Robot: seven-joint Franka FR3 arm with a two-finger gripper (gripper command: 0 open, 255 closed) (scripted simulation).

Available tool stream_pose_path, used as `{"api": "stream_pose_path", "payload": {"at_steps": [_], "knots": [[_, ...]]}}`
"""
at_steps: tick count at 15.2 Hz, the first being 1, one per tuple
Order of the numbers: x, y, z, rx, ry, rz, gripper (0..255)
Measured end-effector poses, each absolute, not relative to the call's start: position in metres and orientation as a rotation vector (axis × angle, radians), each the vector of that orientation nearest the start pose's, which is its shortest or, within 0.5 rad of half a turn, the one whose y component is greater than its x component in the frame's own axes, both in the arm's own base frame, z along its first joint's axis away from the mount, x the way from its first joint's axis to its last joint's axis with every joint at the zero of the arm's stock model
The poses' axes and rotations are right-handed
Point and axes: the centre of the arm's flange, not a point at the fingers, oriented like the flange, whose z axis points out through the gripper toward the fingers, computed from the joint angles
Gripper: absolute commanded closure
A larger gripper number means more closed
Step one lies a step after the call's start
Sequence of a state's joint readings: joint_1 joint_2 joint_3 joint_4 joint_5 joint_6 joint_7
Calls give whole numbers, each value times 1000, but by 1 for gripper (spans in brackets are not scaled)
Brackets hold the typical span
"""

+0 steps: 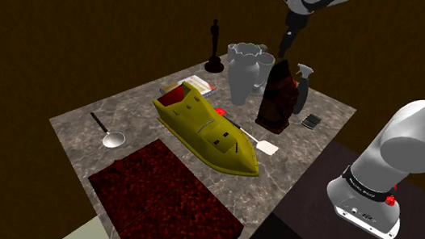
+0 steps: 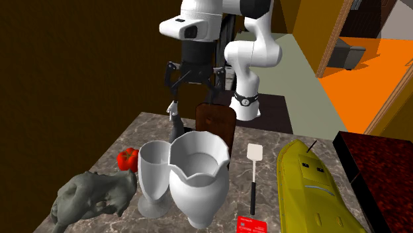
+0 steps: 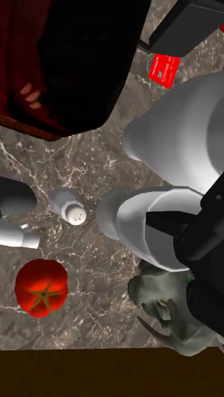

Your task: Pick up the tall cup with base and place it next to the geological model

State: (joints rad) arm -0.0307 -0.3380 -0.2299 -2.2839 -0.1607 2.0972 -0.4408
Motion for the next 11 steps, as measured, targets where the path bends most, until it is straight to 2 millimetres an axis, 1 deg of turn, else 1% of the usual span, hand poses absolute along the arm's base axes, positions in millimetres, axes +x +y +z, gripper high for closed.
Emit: {"api": "stream_pose_path", "payload": {"at_steps": [2,4,6,9,11], "knots": [[463,-147,489,-3227,-431,-197,0],[478,-167,478,-3232,-443,-208,0],[494,-179,463,-3236,-454,-219,0],[521,-204,449,-3242,-473,-237,0],[538,-215,436,-3246,-486,-249,0]]}}
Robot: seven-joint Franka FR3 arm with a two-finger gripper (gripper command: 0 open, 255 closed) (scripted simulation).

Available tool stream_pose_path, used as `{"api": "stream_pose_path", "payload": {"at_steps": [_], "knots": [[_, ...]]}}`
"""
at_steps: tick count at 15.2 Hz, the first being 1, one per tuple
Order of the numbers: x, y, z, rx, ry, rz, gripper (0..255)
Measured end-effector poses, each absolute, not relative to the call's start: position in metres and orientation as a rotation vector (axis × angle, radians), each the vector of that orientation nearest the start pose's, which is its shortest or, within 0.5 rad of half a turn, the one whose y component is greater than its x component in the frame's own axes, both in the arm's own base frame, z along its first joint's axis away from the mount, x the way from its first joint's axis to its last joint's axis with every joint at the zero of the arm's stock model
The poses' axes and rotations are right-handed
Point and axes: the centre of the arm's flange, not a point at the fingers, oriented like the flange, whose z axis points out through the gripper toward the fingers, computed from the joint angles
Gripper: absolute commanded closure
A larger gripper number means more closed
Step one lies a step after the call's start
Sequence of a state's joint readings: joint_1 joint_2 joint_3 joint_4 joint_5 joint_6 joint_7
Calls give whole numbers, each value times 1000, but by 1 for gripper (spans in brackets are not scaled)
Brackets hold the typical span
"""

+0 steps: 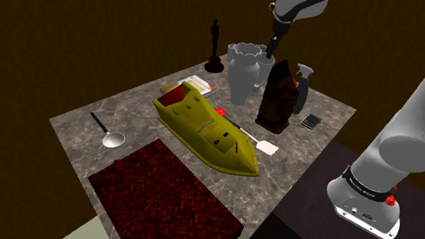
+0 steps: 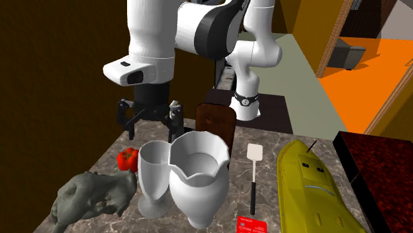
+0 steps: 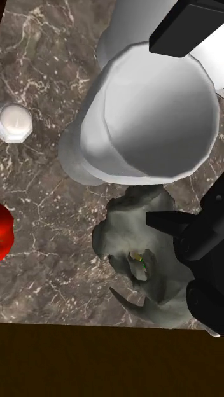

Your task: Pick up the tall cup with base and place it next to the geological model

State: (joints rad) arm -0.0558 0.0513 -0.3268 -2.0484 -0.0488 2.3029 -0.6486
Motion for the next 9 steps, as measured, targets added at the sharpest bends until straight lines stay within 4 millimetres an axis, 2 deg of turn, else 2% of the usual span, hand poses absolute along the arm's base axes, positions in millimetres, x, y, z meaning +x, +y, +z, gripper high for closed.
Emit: {"api": "stream_pose_path", "payload": {"at_steps": [3,9], "knots": [[553,-232,424,-3250,-498,-260,0],[560,-237,393,-3251,-500,-262,0]]}}
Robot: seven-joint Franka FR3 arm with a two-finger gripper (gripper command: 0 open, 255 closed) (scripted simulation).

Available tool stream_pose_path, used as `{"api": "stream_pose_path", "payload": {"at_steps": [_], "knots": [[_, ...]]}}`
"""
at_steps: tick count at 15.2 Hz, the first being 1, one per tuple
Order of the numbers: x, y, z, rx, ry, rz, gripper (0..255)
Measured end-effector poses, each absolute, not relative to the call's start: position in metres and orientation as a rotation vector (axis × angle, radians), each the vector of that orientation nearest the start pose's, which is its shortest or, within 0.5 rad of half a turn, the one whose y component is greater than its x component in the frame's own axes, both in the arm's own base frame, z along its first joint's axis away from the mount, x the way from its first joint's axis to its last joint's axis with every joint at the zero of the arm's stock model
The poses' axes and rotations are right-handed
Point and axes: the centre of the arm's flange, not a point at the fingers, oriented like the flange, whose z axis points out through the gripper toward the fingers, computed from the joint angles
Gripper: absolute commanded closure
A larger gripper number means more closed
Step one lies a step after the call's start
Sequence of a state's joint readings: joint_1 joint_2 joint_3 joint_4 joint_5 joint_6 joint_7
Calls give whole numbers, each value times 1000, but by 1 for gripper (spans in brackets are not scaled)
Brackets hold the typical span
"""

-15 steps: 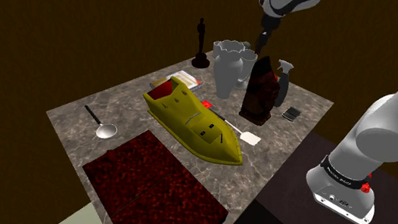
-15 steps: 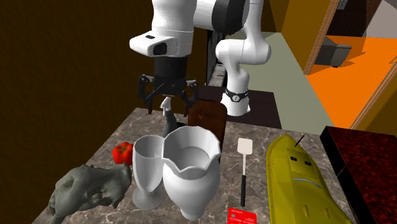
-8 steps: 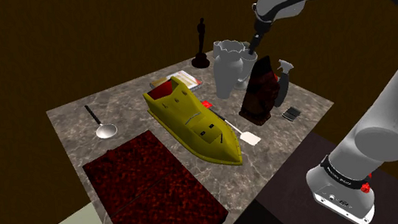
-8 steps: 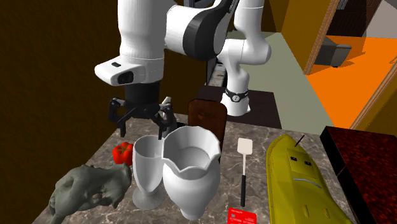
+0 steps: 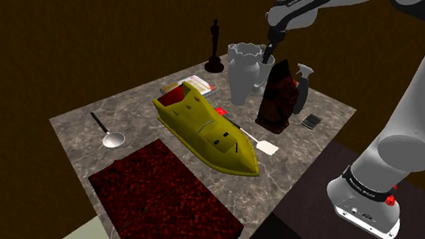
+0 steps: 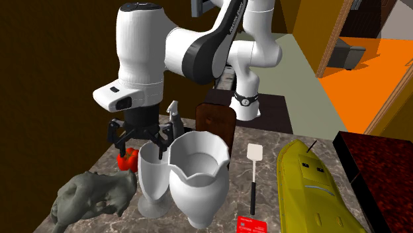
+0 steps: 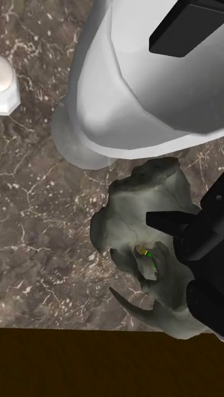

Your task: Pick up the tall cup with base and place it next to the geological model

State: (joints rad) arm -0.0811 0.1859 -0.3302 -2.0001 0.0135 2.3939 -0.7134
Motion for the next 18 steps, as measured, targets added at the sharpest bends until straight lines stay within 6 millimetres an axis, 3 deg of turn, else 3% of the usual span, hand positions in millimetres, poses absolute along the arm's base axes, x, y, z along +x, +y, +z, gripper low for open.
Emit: {"api": "stream_pose_path", "payload": {"at_steps": [7,8,18], "knots": [[562,-239,386,-3251,-500,-262,0],[562,-239,386,-3251,-500,-262,255],[562,-239,385,-3250,-501,-259,255]]}}
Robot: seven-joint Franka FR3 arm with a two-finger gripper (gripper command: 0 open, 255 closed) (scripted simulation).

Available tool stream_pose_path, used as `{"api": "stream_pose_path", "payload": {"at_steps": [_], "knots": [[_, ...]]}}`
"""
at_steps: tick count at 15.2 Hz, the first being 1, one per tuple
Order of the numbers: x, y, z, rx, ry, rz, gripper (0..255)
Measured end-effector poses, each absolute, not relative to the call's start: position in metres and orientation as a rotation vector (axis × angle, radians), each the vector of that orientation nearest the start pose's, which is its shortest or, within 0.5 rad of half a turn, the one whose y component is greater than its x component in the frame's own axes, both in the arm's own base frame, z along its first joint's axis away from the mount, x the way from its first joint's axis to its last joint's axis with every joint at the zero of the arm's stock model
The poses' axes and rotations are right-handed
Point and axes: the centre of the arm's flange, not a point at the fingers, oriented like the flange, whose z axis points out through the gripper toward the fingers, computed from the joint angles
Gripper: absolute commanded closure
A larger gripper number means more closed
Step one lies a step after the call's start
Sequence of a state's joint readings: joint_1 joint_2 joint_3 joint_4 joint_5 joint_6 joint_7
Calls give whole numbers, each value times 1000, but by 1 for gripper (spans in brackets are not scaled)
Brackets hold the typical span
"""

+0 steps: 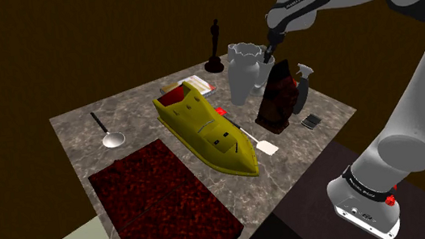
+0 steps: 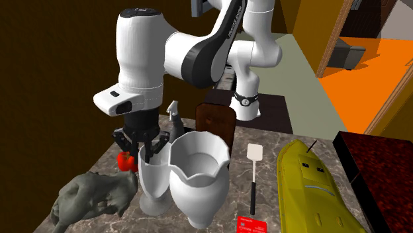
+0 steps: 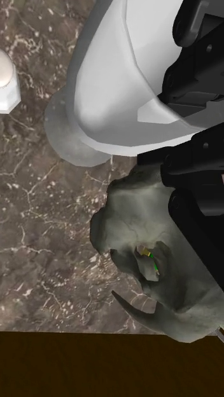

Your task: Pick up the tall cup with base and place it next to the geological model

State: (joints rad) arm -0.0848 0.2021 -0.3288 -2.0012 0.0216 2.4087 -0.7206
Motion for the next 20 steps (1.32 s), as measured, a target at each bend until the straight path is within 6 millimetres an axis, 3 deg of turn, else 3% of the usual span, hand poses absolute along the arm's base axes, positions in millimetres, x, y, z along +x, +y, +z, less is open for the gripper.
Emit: {"api": "stream_pose_path", "payload": {"at_steps": [20], "knots": [[562,-239,485,-3250,-500,-259,255]]}}
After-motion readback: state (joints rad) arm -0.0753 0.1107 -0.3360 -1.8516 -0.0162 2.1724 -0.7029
